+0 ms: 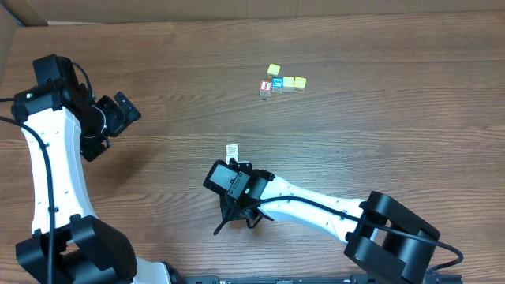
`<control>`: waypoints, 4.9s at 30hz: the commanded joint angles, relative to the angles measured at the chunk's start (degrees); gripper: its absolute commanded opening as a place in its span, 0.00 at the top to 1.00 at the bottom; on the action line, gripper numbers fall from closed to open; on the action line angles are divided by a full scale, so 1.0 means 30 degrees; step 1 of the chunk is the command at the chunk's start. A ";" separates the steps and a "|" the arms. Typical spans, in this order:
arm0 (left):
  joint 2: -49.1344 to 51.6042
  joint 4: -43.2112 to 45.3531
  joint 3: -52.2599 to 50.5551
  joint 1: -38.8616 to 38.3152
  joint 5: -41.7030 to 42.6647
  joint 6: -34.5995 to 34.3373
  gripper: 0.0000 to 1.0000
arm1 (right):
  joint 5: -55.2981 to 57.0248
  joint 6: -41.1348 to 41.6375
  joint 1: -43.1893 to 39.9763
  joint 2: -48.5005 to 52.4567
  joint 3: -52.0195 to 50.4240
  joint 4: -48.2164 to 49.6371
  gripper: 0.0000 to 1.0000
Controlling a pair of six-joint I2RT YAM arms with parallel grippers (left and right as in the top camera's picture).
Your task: Flip 5 blocks
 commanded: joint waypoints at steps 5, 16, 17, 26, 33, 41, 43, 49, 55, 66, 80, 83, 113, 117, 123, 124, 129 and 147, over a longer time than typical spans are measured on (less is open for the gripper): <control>0.0015 0.0022 -0.0160 -0.0095 0.0022 -0.0066 0.00 | 0.0954 0.0102 -0.0087 0.0095 -0.0095 0.0248 0.96; 0.0015 0.0022 -0.0160 -0.0095 0.0022 -0.0066 0.00 | 0.1013 0.0095 -0.0087 0.0095 -0.0087 0.0670 0.96; 0.0015 0.0022 -0.0160 -0.0095 0.0022 -0.0066 0.00 | 0.1013 0.0095 -0.0087 0.0095 -0.0095 0.0663 0.96; 0.0015 0.0022 -0.0160 -0.0095 0.0022 -0.0066 0.00 | 0.1224 0.0102 -0.0087 0.0095 -0.0087 0.0889 0.96; 0.0015 0.0029 -0.0160 -0.0095 0.0015 -0.0066 0.00 | -0.2237 -0.1100 -0.0379 -0.0211 0.0539 0.0437 0.85; 0.0015 0.0022 -0.0160 -0.0095 0.0022 -0.0066 0.00 | -0.2936 -0.3344 -0.2164 -0.1945 0.4116 -0.3213 0.82; 0.0015 0.0022 -0.0160 -0.0095 0.0022 -0.0066 0.00 | -0.2936 -0.3883 -0.2820 -0.2062 0.5085 -0.4401 0.82; 0.0015 0.0022 -0.0160 -0.0095 0.0022 -0.0066 0.00 | -0.2827 -0.5581 -0.4874 -0.2055 0.5923 -0.6943 0.80; 0.0015 0.0029 -0.0160 -0.0095 0.0022 -0.0073 0.00 | -0.2645 -0.6390 -0.6506 -0.2055 0.5923 -0.7329 0.96; 0.0015 0.2280 -0.0160 -0.0219 0.4903 0.0415 0.48 | -0.1355 -1.2451 -0.7468 -0.2055 0.5639 -1.1030 0.96; 0.2594 0.1778 0.3891 -0.8677 0.2353 0.2266 0.97 | -0.3395 -1.6007 -0.4335 -0.2055 0.5238 -1.0542 0.96; 0.4605 0.0306 0.7002 -0.8721 0.3942 0.3315 0.96 | -0.3126 -1.5992 -0.2878 -0.2055 0.4634 -0.9952 0.96; 1.2815 -0.1246 0.7278 -0.9996 0.5530 1.2655 0.96 | 0.0976 -1.9781 0.1413 -0.2055 -0.1559 0.1370 0.96; 1.2815 -0.0408 0.6222 -1.0040 0.5530 1.3092 0.96 | 0.0248 -2.0138 0.1406 -0.2055 -0.1603 0.1523 0.96; 1.2815 0.0007 0.6091 -1.0032 0.4029 1.3092 0.96 | 0.0291 -2.0159 0.1253 -0.1698 -0.1617 0.1778 0.96; 1.2815 0.0007 0.6091 -1.0032 0.3854 1.3100 0.96 | 0.0284 -2.0152 0.1202 -0.1566 -0.1617 0.1836 0.96; 1.2815 -0.0044 0.6084 -1.0061 0.3614 1.3092 0.96 | 0.0284 -2.0138 0.0801 -0.0925 -0.1800 0.2361 0.96; 1.2815 0.0539 0.5049 -1.0047 0.3089 1.3012 0.96 | 0.0277 -2.0138 0.0087 -0.0605 -0.2973 0.3759 0.96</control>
